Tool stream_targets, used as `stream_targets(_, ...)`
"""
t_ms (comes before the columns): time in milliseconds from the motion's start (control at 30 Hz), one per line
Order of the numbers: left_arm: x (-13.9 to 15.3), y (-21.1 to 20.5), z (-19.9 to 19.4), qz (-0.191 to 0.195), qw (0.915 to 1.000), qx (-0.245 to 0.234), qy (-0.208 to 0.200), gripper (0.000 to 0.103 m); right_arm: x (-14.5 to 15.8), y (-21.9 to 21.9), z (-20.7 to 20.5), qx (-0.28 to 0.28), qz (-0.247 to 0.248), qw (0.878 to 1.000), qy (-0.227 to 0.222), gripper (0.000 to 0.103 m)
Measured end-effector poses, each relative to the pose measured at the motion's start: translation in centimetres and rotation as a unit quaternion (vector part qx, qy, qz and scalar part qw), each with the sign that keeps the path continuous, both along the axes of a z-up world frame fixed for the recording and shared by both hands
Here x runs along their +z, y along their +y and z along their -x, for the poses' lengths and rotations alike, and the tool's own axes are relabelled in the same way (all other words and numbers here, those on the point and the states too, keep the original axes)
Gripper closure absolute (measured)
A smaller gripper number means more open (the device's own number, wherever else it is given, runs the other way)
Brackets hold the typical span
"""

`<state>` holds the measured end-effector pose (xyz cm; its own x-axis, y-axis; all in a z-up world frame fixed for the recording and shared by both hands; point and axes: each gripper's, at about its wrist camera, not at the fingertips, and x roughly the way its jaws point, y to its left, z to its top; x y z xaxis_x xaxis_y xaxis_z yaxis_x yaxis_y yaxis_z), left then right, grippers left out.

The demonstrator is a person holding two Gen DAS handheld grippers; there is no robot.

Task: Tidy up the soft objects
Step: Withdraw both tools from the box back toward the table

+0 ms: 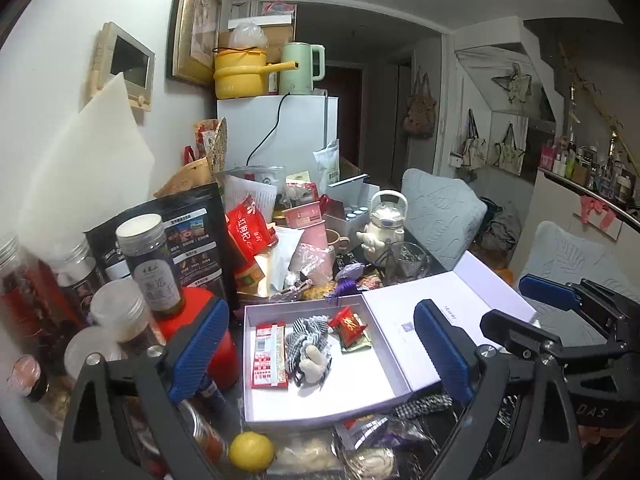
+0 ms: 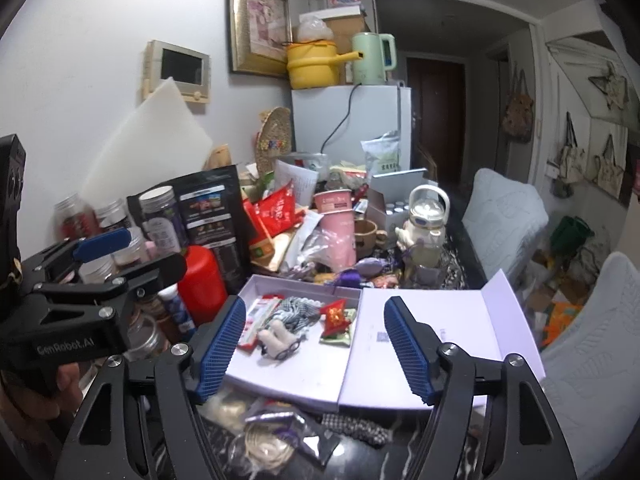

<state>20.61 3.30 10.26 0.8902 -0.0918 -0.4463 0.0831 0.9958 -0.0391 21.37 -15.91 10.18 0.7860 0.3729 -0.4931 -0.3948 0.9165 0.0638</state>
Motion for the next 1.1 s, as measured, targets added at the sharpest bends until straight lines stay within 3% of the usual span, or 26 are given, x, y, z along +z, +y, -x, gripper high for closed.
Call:
stream_targets(233, 0.0, 0.2, 3.7, -0.004, 0.9999, 0.007, -0.013, 0.003, -0.2, -0.8, 4.1, 0.004, -0.008, 1.000, -0.014, 0.021)
stream_targets(500, -0.5, 0.7, 7.2, 0.023, 0.9996, -0.012, -0.009, 0.003, -1.0, -1.0, 7.3, 0.011, -0.015, 1.000, -0.016, 0.020)
stream_targets(633, -0.7, 0.5, 8.6, 0.014, 0.9997, -0.011, -0.014, 0.003, -1.6, -1.1, 8.9, 0.015, -0.020, 1.000, -0.016, 0.019)
stream_targets(1100, -4.8, 1.3, 11.1, 0.024, 0.9988, -0.030, 0.033, 0.003, -5.5, -1.4, 11.2, 0.008, -0.016, 1.000, 0.020, 0.019)
